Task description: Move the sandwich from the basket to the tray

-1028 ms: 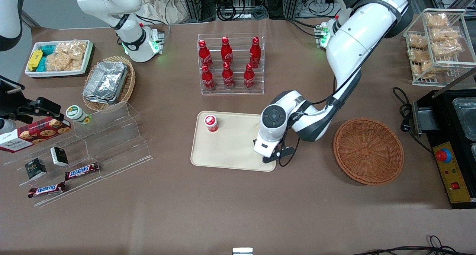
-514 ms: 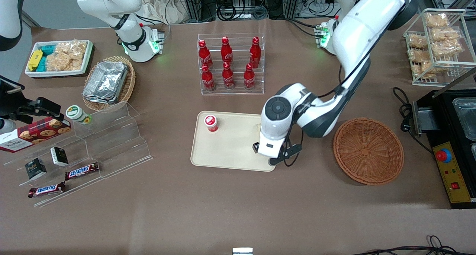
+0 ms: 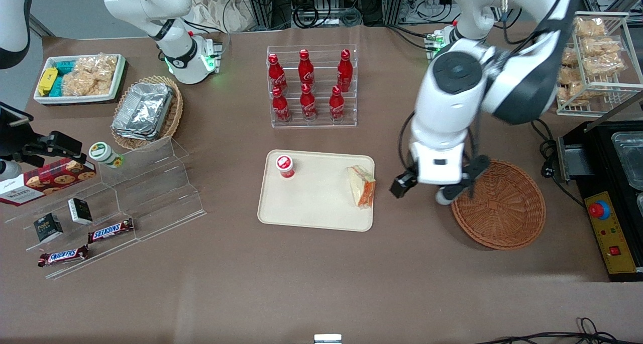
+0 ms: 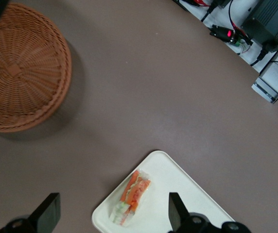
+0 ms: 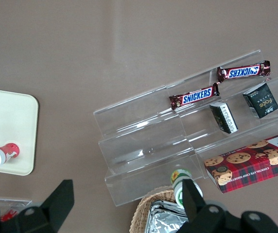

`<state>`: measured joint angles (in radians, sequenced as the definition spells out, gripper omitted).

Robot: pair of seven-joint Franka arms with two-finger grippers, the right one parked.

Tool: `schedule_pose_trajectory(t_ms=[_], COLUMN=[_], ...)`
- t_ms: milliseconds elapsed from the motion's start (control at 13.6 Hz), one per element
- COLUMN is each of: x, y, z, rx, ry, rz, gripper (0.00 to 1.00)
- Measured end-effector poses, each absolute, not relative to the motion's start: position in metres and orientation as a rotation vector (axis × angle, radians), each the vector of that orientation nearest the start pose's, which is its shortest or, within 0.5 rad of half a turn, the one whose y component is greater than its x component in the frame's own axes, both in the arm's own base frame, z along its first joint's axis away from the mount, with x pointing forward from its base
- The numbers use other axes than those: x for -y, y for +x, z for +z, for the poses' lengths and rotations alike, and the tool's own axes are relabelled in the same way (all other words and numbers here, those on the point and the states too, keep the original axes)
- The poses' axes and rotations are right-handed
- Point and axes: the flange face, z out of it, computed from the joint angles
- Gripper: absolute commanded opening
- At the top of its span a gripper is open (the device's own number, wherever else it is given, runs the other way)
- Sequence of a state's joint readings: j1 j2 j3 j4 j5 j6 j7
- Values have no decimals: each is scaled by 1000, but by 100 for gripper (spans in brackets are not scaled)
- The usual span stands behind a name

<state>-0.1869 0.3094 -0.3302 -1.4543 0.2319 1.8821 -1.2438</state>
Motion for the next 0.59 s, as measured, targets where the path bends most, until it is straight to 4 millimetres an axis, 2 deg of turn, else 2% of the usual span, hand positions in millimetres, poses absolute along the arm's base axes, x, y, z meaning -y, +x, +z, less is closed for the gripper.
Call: schedule_pose_trajectory(t_ms=[294, 587], x=[216, 121], y=[607, 610], z=[562, 583], rx=[930, 655], ry=[-3029, -3077], rz=[-205, -118], gripper=[100, 100])
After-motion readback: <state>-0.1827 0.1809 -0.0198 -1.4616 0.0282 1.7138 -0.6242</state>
